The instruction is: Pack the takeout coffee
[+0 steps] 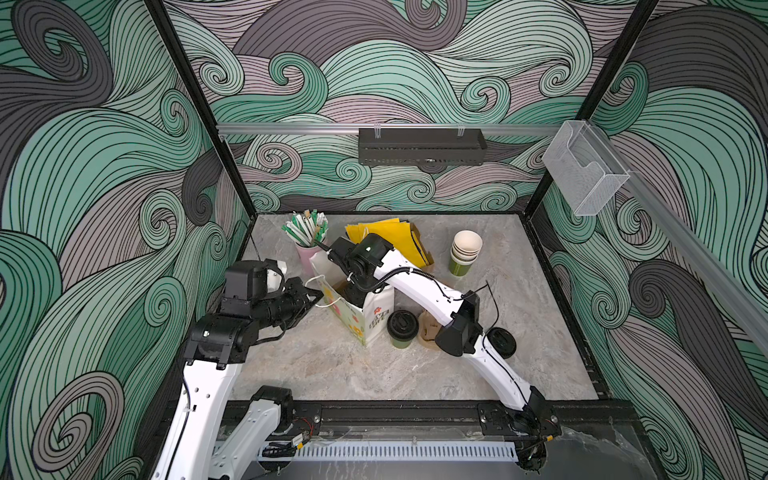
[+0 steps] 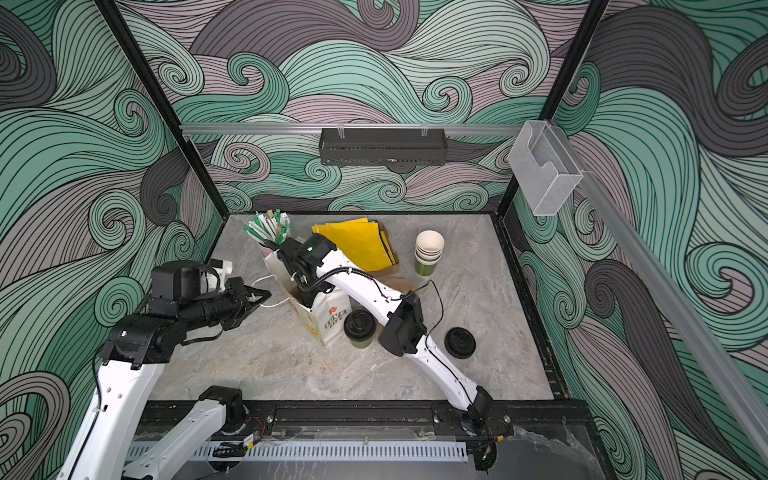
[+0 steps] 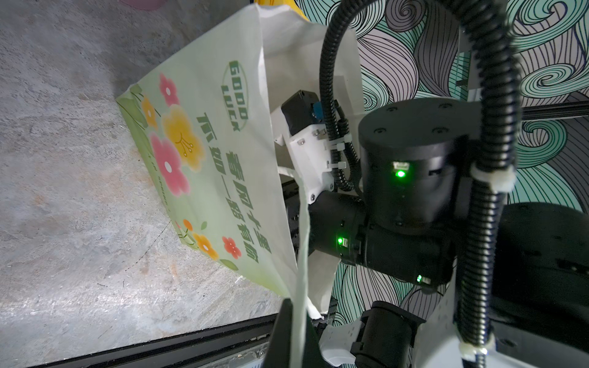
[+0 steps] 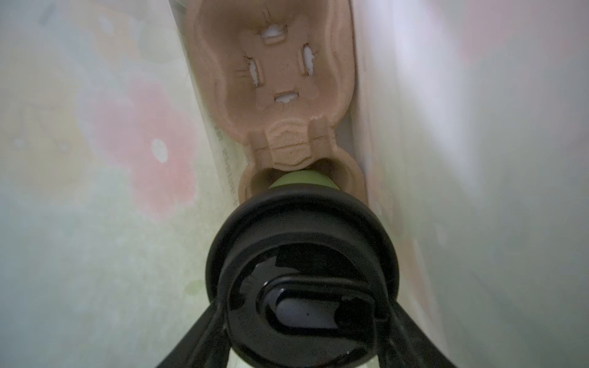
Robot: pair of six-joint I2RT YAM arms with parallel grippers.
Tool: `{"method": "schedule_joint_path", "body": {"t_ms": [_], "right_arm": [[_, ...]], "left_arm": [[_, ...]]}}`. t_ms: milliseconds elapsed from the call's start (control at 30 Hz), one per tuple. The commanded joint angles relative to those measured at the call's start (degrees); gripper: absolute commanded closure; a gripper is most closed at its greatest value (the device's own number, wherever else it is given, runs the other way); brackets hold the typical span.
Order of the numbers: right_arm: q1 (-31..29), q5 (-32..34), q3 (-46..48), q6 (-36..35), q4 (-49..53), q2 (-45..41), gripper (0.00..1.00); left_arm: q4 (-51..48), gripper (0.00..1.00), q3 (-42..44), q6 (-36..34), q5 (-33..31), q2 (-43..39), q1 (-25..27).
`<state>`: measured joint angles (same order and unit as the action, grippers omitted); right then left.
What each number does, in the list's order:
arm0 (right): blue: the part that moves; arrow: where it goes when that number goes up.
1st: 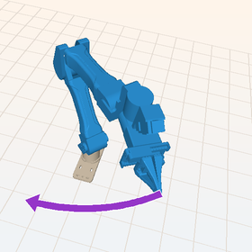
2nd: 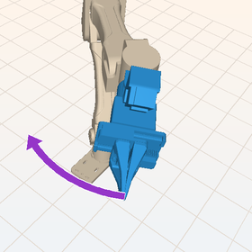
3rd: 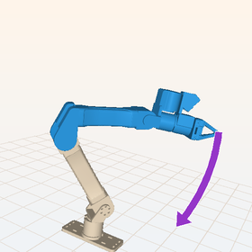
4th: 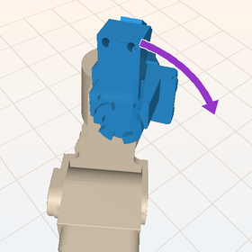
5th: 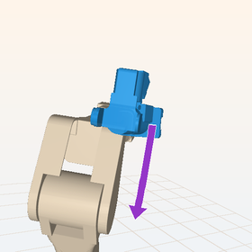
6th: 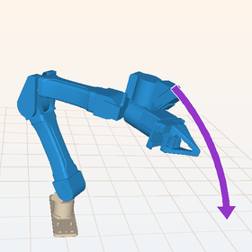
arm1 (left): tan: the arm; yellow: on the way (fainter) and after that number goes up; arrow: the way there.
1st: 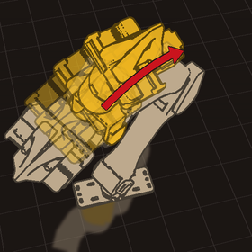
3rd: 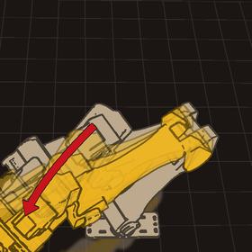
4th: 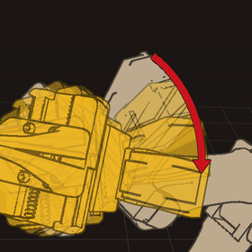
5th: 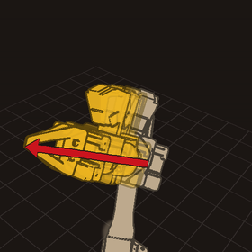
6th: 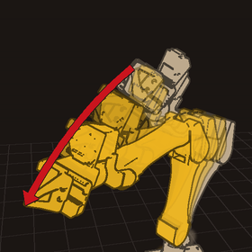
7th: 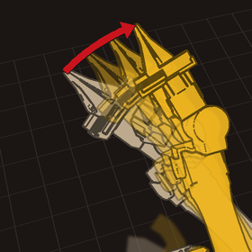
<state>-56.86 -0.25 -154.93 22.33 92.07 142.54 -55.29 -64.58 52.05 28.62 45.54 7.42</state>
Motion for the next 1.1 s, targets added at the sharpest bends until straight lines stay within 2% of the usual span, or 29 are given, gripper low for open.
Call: {"method": "schedule_joint_path", "body": {"t_ms": [0,1067], "right_arm": [[0.09,-1.71,1.30,-0.88,6.10,5.08,0.46],[0.03,-2.39,2.80,-1.42,5.93,7.65,0.46]], "left_arm": [[-0.36,1.00,-0.20,-0.64,-0.58,0.04,0.49],[-0.43,1.00,-0.11,-0.66,-0.58,-0.10,0.58]]}}
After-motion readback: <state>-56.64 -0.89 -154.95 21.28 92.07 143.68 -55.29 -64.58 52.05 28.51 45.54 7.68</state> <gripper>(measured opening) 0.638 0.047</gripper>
